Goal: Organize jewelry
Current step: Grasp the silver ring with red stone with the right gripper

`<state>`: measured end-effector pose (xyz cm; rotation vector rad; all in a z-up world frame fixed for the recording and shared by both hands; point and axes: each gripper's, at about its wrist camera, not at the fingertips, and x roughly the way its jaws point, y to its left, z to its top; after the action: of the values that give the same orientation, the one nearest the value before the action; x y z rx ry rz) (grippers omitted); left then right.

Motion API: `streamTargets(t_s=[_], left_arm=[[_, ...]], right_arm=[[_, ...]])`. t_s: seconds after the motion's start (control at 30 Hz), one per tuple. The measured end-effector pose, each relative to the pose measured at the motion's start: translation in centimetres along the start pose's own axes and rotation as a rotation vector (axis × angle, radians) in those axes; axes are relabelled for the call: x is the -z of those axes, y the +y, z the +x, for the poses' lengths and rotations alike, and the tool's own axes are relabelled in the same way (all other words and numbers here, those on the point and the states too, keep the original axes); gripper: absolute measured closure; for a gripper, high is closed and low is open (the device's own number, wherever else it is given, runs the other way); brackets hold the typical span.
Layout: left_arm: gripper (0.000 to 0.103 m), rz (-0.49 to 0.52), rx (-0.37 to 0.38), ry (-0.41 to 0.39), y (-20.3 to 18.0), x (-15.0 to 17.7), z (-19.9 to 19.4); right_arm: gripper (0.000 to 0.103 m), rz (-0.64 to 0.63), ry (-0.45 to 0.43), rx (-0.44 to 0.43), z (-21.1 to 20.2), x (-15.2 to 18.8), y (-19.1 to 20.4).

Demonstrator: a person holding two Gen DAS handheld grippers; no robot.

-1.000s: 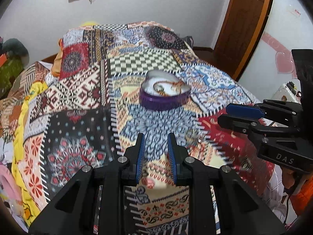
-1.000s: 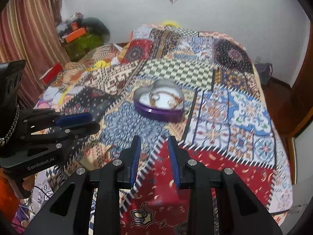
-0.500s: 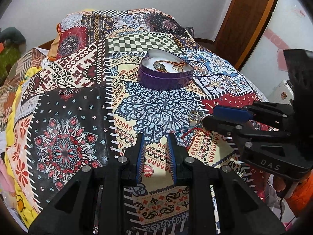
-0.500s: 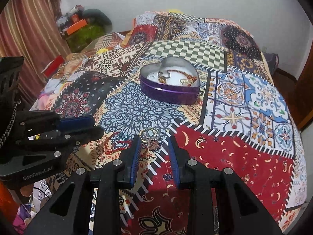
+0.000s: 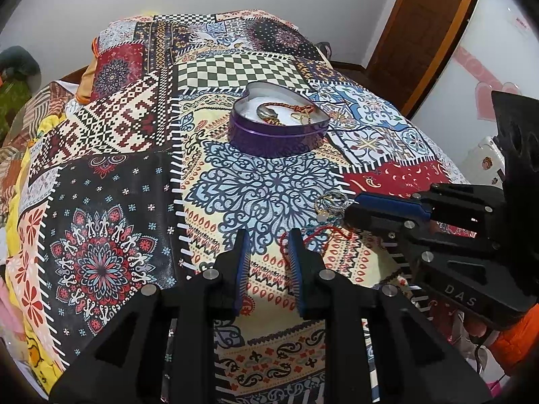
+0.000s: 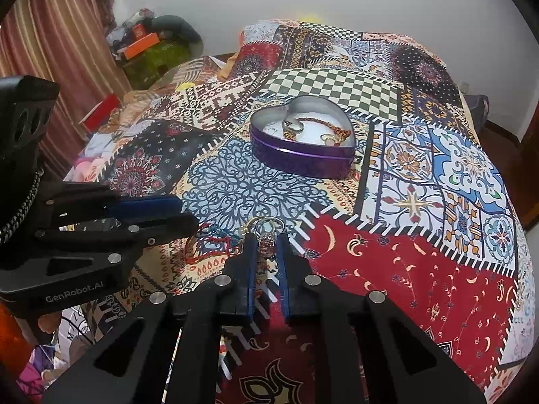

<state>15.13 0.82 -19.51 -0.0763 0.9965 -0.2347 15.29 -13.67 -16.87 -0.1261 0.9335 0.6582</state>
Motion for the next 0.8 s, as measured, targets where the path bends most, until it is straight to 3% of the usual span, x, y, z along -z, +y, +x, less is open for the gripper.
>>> streamTargets(t_s=[0.17,0.33,0.53,0.8], left_arm=[[0.07,-0.01,0.024,-0.008,-0.3,-0.2,-0.1],[0.07,0.008,0.033,0.014,-1.0,-0.3,1.0],[0.07,0.022,0.037,0.018,-1.7,-0.2,2.0],[0.07,0.039,0.076,-0.004,-2.1,-0.2,2.3]], right_arm=[[0.093,0.032,-0.038,0.006,-1.3,-0.4,-0.9],[0.094,0.042,-0.046,0.03,-1.9,-0.3,-1.6],[0.094,0.031,0.007,0.063,-1.1,0.9,-2.1],[0.091,0.035,0.018,0.035,-1.4,0.6,-2.3]])
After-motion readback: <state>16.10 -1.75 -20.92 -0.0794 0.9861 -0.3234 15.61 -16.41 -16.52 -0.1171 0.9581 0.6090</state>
